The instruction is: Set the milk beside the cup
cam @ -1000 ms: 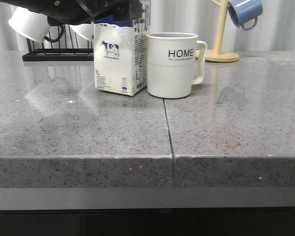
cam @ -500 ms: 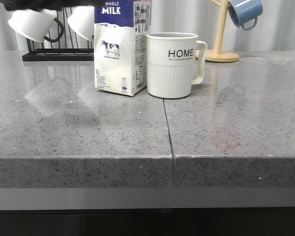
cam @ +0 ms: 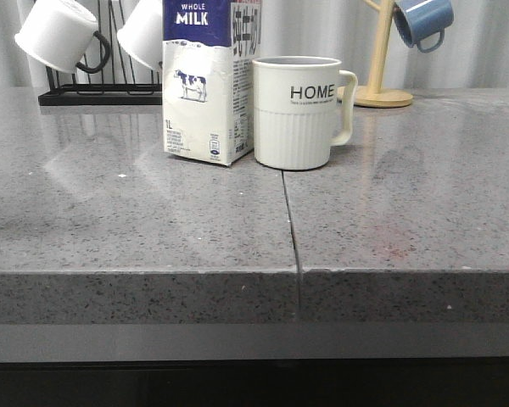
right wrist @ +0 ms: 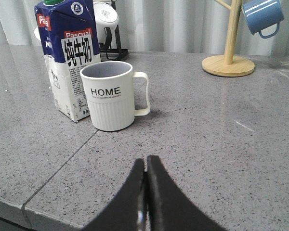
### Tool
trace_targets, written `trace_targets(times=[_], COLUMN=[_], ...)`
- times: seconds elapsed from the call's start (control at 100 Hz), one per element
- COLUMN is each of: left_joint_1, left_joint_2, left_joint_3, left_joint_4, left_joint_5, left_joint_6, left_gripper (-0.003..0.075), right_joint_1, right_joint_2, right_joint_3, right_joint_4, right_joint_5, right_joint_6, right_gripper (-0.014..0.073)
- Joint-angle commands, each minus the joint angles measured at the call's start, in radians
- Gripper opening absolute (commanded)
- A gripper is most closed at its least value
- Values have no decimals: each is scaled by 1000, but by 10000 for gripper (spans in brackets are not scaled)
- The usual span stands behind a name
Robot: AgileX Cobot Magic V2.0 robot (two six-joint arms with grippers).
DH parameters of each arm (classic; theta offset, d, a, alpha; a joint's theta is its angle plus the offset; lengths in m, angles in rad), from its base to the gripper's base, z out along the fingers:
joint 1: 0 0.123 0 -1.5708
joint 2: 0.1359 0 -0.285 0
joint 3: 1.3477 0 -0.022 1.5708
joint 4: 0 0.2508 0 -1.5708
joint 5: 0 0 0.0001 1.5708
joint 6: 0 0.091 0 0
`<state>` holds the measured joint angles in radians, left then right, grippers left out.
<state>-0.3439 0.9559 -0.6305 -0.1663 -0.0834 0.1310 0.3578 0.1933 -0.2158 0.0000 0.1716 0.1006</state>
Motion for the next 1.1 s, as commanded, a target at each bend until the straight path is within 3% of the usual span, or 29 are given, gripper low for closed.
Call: trace_targets(times=[0.0, 0.45, 1.09], left_joint_1=[37, 220, 234], left_joint_2=[-71, -367, -620], left_joint_3=[14, 220, 487], left_joint_4=[2, -2, 20], left_joint_5=[-56, -43, -53], left_joint_6=[-2, -2, -7], left_gripper=[-20, -20, -20], right_joint_1=[2, 2, 2], right_joint_2=[7, 7, 7], right_joint_3=[-26, -26, -26], right_joint_4=[0, 0, 0], right_joint_5=[-73, -73, -73], right_joint_6=[-4, -4, -4], right_gripper=[-66, -66, -66])
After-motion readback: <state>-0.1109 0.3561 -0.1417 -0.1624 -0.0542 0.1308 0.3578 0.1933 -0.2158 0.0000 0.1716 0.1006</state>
